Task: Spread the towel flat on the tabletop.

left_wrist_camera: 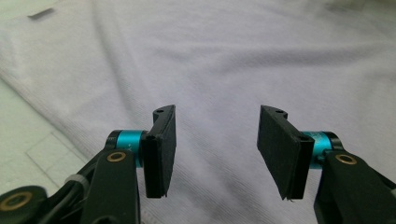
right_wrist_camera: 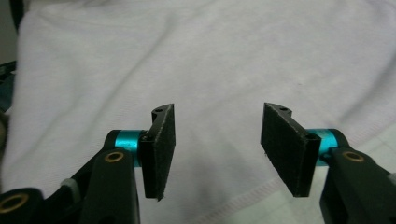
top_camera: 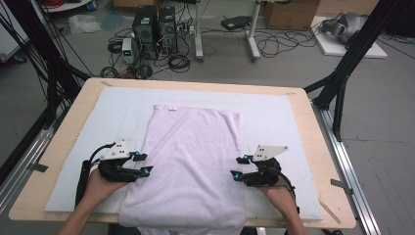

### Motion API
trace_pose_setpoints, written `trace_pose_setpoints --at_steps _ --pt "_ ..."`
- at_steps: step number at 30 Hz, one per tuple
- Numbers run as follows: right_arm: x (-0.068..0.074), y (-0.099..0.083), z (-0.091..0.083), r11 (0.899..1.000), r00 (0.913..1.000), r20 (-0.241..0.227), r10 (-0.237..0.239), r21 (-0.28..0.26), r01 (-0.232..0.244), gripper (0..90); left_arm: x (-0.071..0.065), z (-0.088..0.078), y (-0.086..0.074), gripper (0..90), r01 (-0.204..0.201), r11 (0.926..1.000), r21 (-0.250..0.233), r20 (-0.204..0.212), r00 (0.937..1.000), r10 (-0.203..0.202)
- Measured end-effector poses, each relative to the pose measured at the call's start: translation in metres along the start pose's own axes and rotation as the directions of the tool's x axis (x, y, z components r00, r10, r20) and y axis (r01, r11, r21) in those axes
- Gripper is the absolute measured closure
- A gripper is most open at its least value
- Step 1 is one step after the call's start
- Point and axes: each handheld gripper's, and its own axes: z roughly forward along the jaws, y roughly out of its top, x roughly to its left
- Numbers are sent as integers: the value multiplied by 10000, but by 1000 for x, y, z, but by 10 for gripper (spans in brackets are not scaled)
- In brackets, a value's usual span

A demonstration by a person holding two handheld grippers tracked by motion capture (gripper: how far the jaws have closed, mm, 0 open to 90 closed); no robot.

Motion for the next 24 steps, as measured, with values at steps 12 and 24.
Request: trace_pose_setpoints --at_steps 12,24 --pt "-22 3 4 9984 9977 376 557 -151 -552 324 12 -2 -2 424 2 10000 20 -582 9983 -1" --pt "-14 5 9 9996 9989 431 201 203 -210 297 12 -3 -3 411 18 10000 -48 -564 9984 -21"
